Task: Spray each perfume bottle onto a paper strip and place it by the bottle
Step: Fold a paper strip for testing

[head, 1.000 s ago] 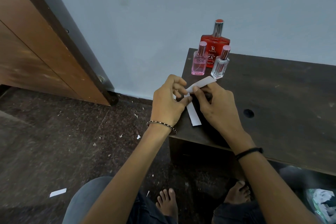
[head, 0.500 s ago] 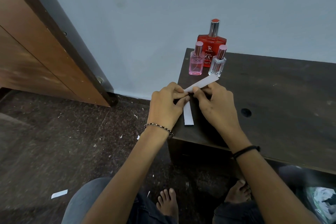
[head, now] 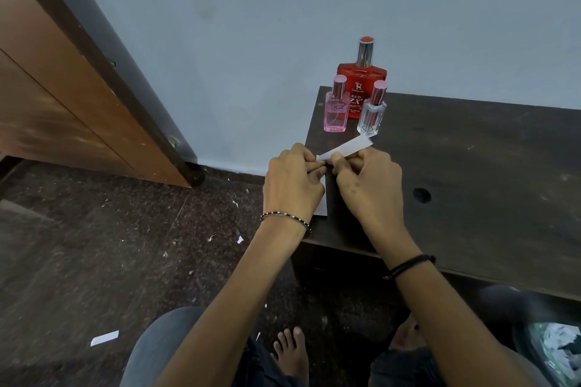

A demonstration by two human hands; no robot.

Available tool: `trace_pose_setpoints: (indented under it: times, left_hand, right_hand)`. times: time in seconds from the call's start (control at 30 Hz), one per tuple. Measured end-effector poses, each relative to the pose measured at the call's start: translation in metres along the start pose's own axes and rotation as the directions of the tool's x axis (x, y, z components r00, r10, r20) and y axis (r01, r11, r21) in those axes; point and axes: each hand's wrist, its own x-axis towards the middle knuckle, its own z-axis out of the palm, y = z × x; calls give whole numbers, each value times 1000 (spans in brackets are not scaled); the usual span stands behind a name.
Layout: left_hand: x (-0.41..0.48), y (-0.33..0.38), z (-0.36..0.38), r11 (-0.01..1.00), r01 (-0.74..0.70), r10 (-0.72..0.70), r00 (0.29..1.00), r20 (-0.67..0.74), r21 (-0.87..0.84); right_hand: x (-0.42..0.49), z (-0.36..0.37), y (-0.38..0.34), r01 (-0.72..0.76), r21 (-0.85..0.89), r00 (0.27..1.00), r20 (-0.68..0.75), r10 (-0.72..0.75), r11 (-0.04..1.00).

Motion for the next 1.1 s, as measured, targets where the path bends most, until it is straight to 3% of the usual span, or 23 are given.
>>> trace_pose_setpoints:
  times: [0.1, 0.2, 0.3, 0.37, 0.47, 0.6, 0.7, 0.8, 0.97, 1.03, 1.1]
  left_hand:
    - [0, 1, 0, 1000, 7, -7, 1000, -3, 7]
    - [1, 1, -1, 1000, 6, -6, 1000, -3, 6]
    - [0, 3, 0, 999, 1, -1, 1000, -6, 39]
    - [-1, 5, 0, 999, 1, 0, 1000, -17, 51]
    - [-1, 5, -1, 999, 13, -13, 1000, -21, 30]
    - [1, 9, -3, 997, -6, 7, 1000, -16, 82]
    - [-1, 10, -4, 992, -48, 49, 999, -10, 121]
    - [-4, 10, -7, 989, -51, 53, 999, -11, 135]
    - [-12, 23, -9, 979, -116, 138, 983, -124, 168]
    - [-13, 28, -7, 991, -131, 127, 982, -142, -25]
    - [-12, 35, -3, 909, 11, -29, 999, -38, -416]
  right_hand:
    - [-7, 3, -1, 89, -77, 996, -18, -90, 993]
    - [-11, 3, 0, 85, -52, 996, -18, -86, 995]
    - [-12, 1, -3, -59, 191, 997, -33, 66, 980]
    - [-13, 1, -6, -190, 357, 978, -6, 206, 914]
    - [-17, 6, -8, -233, 405, 965, -15, 261, 884]
    - [-16, -14, -14, -27, 189, 980, -190, 63, 982]
    - [-13, -34, -5, -23, 225, 989, -137, 55, 974]
    - [-14, -36, 8, -19, 130, 997, -73, 28, 991]
    - [-10, -44, 13, 210, 65, 974, -99, -203, 976]
    - [-4, -43, 19, 303, 14, 945, -134, -298, 953]
    - [1, -40, 24, 402, -76, 901, -142, -409, 913]
